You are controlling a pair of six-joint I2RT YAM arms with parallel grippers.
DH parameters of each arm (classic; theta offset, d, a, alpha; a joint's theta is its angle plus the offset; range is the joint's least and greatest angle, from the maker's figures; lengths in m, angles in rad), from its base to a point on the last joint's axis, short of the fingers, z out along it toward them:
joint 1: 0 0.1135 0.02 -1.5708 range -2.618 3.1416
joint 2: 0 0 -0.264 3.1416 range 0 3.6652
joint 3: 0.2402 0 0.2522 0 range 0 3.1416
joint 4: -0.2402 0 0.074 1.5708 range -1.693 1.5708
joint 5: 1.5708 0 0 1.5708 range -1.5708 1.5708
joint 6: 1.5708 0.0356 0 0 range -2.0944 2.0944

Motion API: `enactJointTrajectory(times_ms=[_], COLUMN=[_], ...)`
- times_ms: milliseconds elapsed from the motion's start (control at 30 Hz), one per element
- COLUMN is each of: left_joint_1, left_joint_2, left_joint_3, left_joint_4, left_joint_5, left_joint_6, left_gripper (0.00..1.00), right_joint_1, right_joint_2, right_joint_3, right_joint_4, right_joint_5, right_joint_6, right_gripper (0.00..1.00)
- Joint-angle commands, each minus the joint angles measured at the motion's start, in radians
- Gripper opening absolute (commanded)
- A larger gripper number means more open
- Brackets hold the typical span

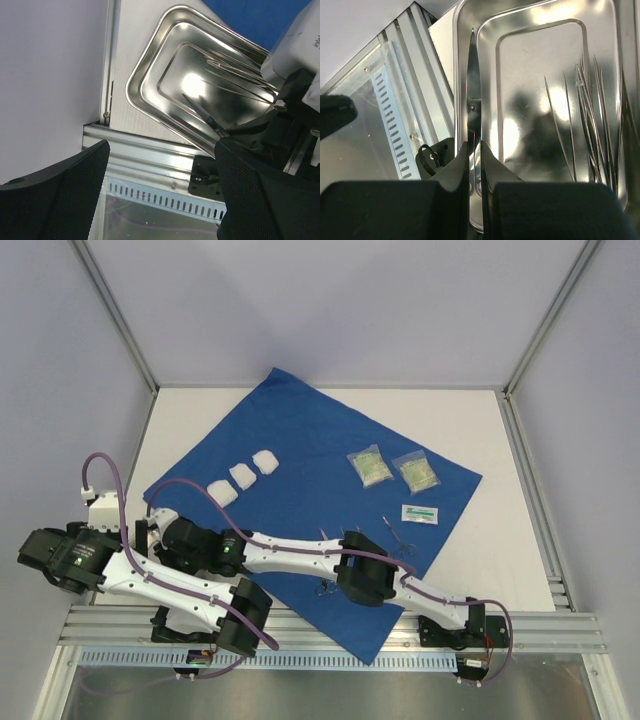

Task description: Prepare the surgical pack

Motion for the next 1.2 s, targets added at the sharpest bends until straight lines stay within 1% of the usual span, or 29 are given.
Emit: enactJointTrajectory(times_ms=[0, 67, 267, 567, 867, 1000, 1167], left_joint_1=[0.007, 0.007, 0.007, 0.006, 0.007, 0.007, 0.007], left_joint_2=[-0.002, 0.001, 0.006, 0.020, 0.026, 0.028, 0.029], left_joint_3=[0.032, 0.026, 0.020, 0.017, 0.017, 0.017, 0.014], left_joint_4=[-0.255, -0.249, -0.246, -0.234, -0.226, -0.224, -0.223], left_joint_5=[0.047, 0.047, 0.053, 0.053, 0.047, 0.047, 0.045], left_joint_6=[0.040, 0.034, 0.040, 0.032, 0.031, 0.029, 0.034], left_gripper=[0.95, 0.95, 0.95, 0.95, 0.95, 0.95, 0.95], right_joint_1=[-0.003, 0.008, 0.017, 0.014, 0.014, 0.014, 0.014], right_joint_2=[0.044, 0.040, 0.045, 0.048, 0.047, 0.047, 0.047], right_joint_3=[0.107, 0.078, 0.079, 0.084, 0.081, 0.082, 0.082], right_joint_4=[-0.120, -0.122, -0.117, -0.128, -0.147, -0.145, -0.139], right_joint_5=[-0.039, -0.023, 0.006, 0.021, 0.037, 0.034, 0.027], right_joint_6=[-0.044, -0.059, -0.095, -0.046, -0.009, -0.012, -0.021], right_gripper=[0.00, 0.01, 0.00, 0.01, 0.09, 0.17, 0.20])
